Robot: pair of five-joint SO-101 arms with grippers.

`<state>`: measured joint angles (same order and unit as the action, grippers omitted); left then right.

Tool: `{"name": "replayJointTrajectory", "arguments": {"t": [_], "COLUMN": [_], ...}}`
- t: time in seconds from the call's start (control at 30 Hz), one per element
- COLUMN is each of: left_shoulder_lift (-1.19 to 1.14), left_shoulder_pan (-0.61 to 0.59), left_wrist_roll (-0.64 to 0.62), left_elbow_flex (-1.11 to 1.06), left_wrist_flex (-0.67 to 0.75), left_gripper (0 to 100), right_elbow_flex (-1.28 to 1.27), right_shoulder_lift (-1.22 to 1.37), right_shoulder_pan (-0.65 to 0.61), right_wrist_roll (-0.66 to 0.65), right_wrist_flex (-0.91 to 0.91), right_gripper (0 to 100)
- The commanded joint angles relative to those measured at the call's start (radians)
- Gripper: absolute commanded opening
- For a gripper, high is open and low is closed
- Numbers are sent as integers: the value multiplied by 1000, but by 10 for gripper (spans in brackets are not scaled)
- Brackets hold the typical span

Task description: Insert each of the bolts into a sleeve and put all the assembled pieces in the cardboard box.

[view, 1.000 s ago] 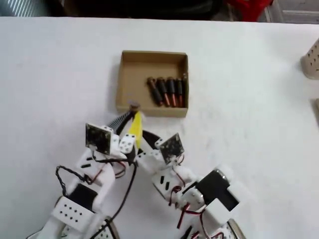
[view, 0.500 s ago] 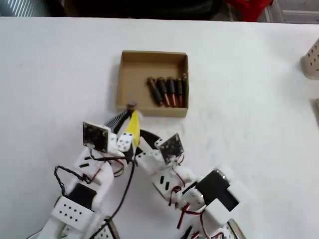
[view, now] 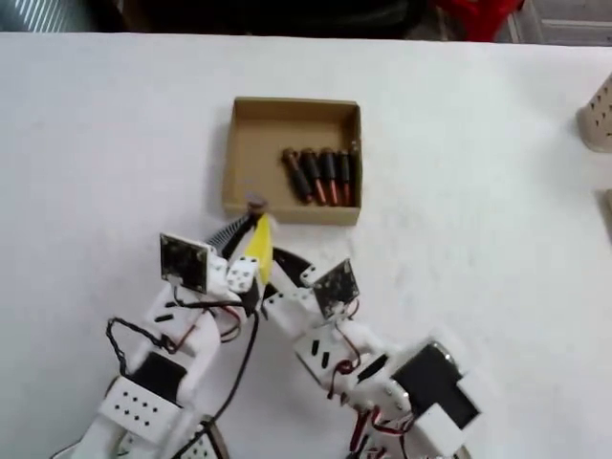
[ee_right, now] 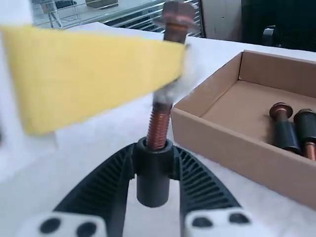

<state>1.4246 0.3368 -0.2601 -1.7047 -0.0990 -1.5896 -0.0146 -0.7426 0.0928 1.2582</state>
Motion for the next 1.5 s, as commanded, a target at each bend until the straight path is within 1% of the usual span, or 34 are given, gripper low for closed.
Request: {"name": "replayJointTrajectory", "arguments": {"t": [0.0,0.1,0.17,0.2,0.27,0.37,0.43,0.57,0.7,0.77,0.93,1.0,1.17,1.27,1.33,1.37,1.47], "left_shoulder_lift": [18,18,21,21,22,22,19,22,22,22,22,22,24,24,24,24,24], "left_shoulder_pan": [5,7,7,15,35,36,30,15,-22,-47,-134,-148,-203,-266,-315,-337,-389], "left_wrist_roll": [-8,-8,-8,-6,-3,-3,-3,0,31,11,-83,-120,-147,-203,-219,-221,-218], "left_elbow_flex": [5,5,5,5,5,5,5,5,12,32,77,91,135,170,195,204,226], "left_wrist_flex": [0,-6,-35,-60,-92,-97,-103,-169,-167,-167,-167,-167,-167,-167,-167,-167,-167], "left_gripper": [23,23,28,48,125,260,316,344,350,376,483,500,474,410,328,270,46], "right_elbow_flex": [2,2,2,2,-2,-2,-2,-2,-2,-2,-2,0,3,3,3,3,3], "right_shoulder_lift": [-91,-93,-93,-99,-99,-99,-99,-101,-101,-101,-101,-97,-94,-94,-94,-94,-94], "right_shoulder_pan": [21,21,21,22,22,22,22,22,22,22,22,22,24,24,24,24,24], "right_wrist_roll": [-6,-6,-6,-6,-6,-6,-6,-6,-6,-6,-6,-6,-8,-9,-9,-9,-11], "right_wrist_flex": [-48,-59,-59,-59,-59,-59,-59,-59,-59,-59,-59,-59,-59,-59,-59,-59,-61], "right_gripper": [17,17,17,17,17,17,17,17,17,17,17,17,17,17,17,17,17]}}
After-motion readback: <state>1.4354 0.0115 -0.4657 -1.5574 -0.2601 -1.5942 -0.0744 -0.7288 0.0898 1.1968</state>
